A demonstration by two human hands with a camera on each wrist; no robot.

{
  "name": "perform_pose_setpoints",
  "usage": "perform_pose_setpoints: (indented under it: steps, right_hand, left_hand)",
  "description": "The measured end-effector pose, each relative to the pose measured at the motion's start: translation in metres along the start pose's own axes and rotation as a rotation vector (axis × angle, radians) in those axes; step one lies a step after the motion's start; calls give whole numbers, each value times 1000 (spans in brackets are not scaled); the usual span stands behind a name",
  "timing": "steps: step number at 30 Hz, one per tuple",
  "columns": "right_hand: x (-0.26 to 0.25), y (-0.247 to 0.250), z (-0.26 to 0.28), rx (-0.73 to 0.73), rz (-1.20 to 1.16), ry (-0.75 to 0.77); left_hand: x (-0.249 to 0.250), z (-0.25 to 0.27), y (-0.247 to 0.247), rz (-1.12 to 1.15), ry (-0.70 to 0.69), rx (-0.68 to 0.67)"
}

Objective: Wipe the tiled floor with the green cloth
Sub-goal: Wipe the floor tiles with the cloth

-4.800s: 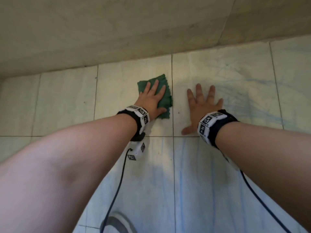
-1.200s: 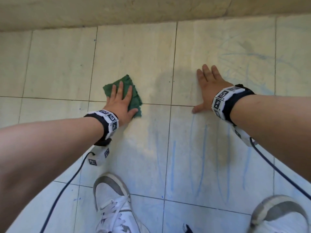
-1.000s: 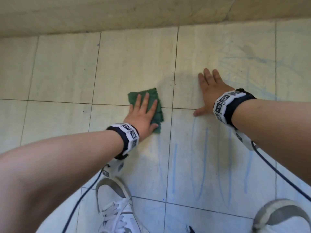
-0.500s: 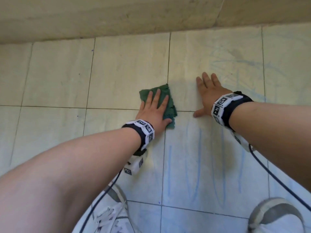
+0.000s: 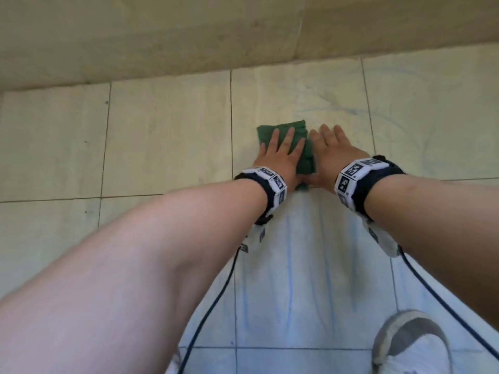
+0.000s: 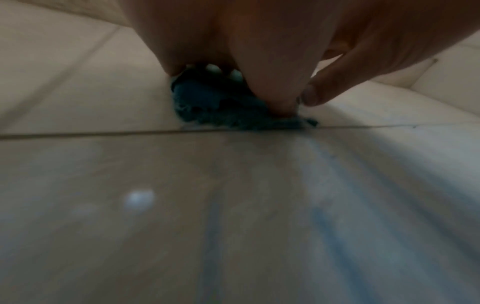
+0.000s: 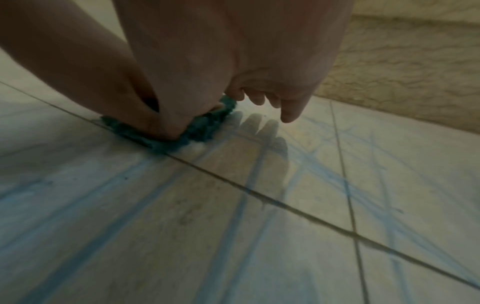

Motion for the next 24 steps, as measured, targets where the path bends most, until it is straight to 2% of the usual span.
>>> perform_pose_setpoints:
  steps: [3,5,7,11,15,18,24]
  right_hand:
    - [22,3,7,61,-73,-39]
    - [30,9,11,106,-79,-32]
    - [27,15,10,153,-36,16]
    - [2,18,-8,113,72,144]
    - [-13,6,-30,11,110,160]
    - [-14,5,-46,38,136,147]
    - [-16,69,-91,52,64,136]
  left_hand:
    - [33,-1,27,35,-108,54]
    - [22,1,42,41,-69,183]
    - [-11,-1,49,20,34,265]
    - [-57,-7,51,-8,116,130]
    - [-54,-26,61,43,116,77]
    - [-53,-39,62,59,138,35]
    - [-55,-46,61,78,151,7]
Point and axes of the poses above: each hand's wrist, its own z-axis away from the middle knuckle, its own y-axis out of the back of the hand, x = y × z, the point moved 2 cm from there along -z, towards the middle knuckle, and after that the axes turned 15 degrees about -x, right-handed, at the moved point
